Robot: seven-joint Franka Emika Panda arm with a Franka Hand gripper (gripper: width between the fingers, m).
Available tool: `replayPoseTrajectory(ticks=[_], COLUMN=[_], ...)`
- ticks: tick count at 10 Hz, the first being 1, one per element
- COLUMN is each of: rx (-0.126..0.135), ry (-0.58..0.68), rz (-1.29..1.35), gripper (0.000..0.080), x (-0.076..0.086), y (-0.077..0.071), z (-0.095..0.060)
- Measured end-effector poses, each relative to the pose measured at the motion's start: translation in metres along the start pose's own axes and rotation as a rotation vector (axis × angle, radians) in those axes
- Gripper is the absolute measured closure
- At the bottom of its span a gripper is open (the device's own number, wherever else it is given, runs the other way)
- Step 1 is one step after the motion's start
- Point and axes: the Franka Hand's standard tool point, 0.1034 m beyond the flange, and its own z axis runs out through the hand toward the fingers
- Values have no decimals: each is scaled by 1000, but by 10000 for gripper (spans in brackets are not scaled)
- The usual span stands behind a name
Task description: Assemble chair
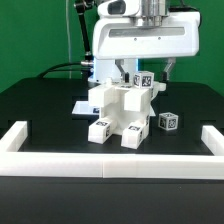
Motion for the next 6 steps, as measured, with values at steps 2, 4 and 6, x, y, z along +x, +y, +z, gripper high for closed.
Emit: replayPoseTrajectory(ticks=[2,4,6], rx=[0,0,0], ry=[0,-1,-1], rz=[2,3,18], gripper=[409,516,516], x=[0,0,0], y=[0,1,1], z=[0,0,0])
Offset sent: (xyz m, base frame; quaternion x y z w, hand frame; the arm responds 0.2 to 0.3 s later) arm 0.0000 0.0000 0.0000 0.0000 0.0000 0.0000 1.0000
